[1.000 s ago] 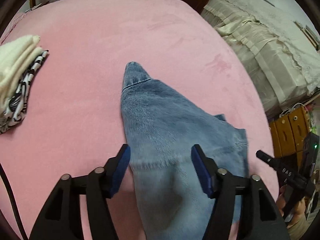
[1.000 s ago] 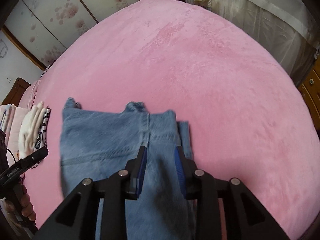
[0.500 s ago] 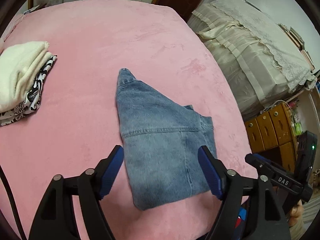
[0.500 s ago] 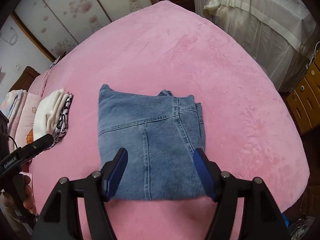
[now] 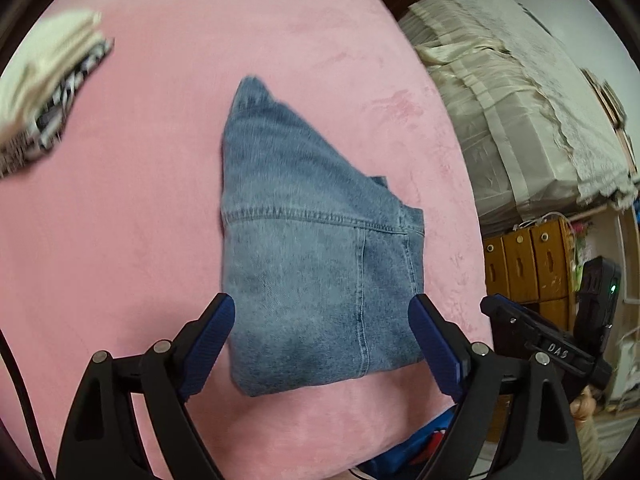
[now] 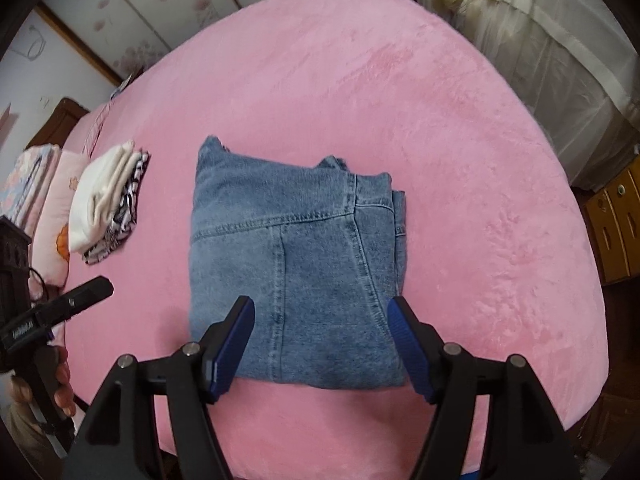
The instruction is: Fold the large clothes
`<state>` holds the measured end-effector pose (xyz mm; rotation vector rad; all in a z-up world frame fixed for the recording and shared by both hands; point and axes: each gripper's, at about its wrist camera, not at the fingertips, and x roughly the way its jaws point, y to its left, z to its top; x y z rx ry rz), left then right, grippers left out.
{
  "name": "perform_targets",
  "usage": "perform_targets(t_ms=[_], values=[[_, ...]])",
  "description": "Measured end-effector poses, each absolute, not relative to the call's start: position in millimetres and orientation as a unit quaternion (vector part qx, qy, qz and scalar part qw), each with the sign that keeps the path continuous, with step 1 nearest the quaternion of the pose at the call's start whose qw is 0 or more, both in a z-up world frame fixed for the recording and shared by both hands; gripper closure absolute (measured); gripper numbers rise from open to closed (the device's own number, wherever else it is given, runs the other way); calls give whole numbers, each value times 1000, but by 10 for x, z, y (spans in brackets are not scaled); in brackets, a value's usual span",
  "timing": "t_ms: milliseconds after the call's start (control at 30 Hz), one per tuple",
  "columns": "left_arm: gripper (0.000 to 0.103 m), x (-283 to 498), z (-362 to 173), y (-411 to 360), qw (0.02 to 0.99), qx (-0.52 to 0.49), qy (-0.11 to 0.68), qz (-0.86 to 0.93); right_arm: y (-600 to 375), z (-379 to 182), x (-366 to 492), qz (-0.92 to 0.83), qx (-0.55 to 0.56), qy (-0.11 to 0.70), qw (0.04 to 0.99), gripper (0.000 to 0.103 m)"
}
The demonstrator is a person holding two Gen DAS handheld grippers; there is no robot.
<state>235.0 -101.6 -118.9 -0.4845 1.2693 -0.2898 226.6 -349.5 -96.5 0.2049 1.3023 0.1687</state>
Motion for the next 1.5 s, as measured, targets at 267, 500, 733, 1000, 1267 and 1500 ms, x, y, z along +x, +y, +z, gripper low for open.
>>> perform_targets(t_ms=[267,500,733,1000,1267,1500], values=[[16,2491,-1856,-1053,719,-283,624,-120,-3713,-1512,2468,106,88,632,763,34],[16,2621,-2325,-1160,704,-282,640,-127,-3926,-2101,2677,132,121,660,730,34],[11,2774,-2466,-1140,714,-269,629,-149,-4060,-2543,2851,185,195,662,700,34],[11,2899,-2695,-1060,707,-254,638,-169,-3802,-2722,3078,285,188,642,686,39],[1,2986,-2957,-1084,695,-260,649,-171,-3668,-2883,3202,307,190,642,677,39],[0,3007,-2988,-1219,698,-247,658,-139,-3644,-2852,3196,285,177,652,681,46]])
